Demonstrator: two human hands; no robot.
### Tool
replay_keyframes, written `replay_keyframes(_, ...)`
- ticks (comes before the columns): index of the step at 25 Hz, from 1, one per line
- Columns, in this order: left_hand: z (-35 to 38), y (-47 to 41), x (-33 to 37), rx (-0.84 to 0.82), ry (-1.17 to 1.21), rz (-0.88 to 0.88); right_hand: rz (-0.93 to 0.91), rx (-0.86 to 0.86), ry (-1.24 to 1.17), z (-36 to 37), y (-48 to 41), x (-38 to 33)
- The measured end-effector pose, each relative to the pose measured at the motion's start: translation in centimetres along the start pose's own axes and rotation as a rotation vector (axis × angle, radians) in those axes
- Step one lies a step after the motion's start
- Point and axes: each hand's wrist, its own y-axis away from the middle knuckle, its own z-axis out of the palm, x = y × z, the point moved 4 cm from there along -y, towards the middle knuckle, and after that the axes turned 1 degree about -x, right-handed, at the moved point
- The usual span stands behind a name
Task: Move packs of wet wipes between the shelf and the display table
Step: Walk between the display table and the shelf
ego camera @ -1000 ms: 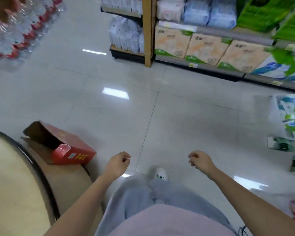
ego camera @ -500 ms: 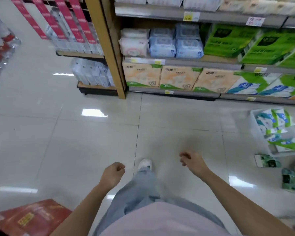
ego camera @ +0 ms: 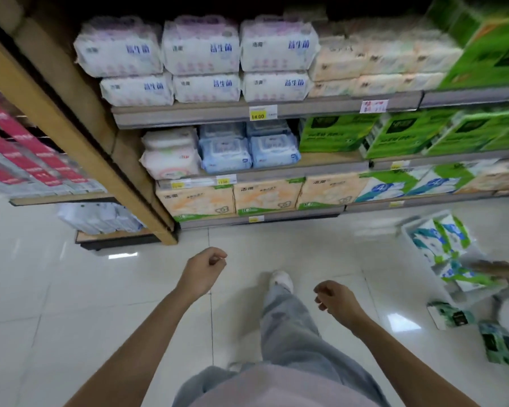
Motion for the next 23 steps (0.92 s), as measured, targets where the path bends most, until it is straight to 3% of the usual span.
replay_keyframes(7,-1.9,-9.1,16.6,0.079,0.135,0.238,-0.393,0.033,-0.111,-11.7,-11.3,-17.6)
replay_keyframes(12,-9.1,-10.9,28.0,0.288,0.232,0.493,-0.746,0.102,-0.290,-19.9,-10.9,-31.7)
replay_keyframes(18,-20.8,-13.4,39.0,0.706,0.302,0.785,-0.996,0.424,-0.518,-29.3,-8.7,-43.8)
replay_keyframes(21,-25.7,-16.5,41.6,0.880,0.264,0.712,-1.029,0.556,-0.595,-32.2,-9.4,-48.2)
replay_keyframes(23,-27.8,-18.9,42.5,0.896,0.168,0.608,-1.029,0.570,-0.613,-32.6,-9.8,-50.4)
